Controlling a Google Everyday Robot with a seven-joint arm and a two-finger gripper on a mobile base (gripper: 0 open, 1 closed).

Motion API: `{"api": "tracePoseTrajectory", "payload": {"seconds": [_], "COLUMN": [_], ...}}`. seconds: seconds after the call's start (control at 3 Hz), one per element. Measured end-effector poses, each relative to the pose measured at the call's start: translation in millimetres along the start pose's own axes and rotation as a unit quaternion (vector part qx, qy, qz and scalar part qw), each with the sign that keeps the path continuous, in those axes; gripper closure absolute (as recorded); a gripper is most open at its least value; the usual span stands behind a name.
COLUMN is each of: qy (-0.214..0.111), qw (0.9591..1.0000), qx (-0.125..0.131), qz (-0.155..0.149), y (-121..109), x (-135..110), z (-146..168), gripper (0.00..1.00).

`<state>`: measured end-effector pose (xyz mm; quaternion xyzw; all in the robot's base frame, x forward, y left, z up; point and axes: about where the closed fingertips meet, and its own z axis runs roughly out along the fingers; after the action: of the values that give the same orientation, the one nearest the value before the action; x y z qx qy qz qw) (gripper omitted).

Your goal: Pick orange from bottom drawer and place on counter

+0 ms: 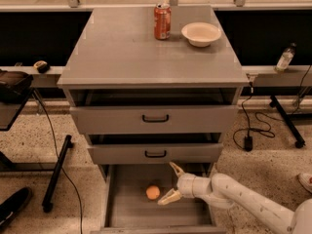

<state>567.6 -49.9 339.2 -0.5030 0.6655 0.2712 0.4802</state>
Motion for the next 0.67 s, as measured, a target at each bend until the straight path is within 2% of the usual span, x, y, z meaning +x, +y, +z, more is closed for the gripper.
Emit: {"api": "tracePoseTrajectory", "payload": {"seconds": [0.33, 0.67], "qy": [-0.01, -0.009], "qw": [0.9998, 0.9998], "qx": [-0.006, -0.004], "qz": [0.019, 0.016], "y": [12.0, 10.5], "x": [17.4, 17.9], "z": [10.1, 12.6], "gripper": [0.0, 0.0]}}
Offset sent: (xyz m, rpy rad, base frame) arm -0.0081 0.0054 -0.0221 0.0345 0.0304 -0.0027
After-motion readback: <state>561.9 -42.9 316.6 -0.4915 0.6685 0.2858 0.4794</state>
